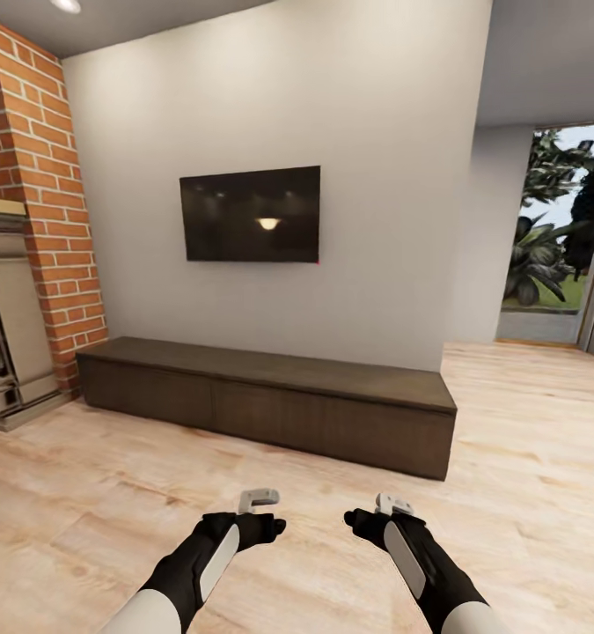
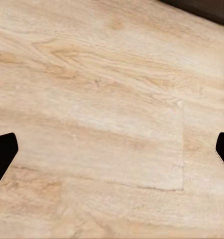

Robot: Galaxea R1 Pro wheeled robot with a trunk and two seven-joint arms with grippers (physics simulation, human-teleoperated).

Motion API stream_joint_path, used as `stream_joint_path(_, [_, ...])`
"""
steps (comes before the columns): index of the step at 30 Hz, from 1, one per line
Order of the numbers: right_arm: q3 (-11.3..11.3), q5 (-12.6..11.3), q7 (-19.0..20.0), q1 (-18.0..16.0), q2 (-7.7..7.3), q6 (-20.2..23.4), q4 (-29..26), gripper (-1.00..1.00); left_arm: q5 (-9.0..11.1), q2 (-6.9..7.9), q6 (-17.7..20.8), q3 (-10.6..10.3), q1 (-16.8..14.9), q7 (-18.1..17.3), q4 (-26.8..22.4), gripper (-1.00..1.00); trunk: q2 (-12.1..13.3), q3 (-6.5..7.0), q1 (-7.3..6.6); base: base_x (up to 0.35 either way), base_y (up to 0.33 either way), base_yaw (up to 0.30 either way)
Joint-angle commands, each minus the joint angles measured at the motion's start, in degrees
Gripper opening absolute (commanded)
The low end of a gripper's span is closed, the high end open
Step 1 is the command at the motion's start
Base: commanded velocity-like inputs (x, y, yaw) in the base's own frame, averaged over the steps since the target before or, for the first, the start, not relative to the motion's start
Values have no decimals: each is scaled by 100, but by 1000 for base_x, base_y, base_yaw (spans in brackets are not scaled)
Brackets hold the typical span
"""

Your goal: Place each of the two pumpkins and all three candles from the living room inside a cabinet in the living room (use any cabinet), then make sure every cabinet is closed, and position the cauldron so it is next to a table in the living room.

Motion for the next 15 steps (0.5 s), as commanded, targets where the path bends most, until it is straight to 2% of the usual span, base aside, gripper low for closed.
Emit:
stream_joint_path(1, [23, -60, -53, -3, -4, 15, -8, 100, 12, 4, 29, -5, -1, 0, -10, 100, -3, -2, 2, 275, 0, -269])
stream_joint_path(15, [23, -58, -55, -3, -10, 15, -8, 100, 12, 11, 32, -5, 0, -1, -10, 100, -3, 64, 2, 258, 46, -267])
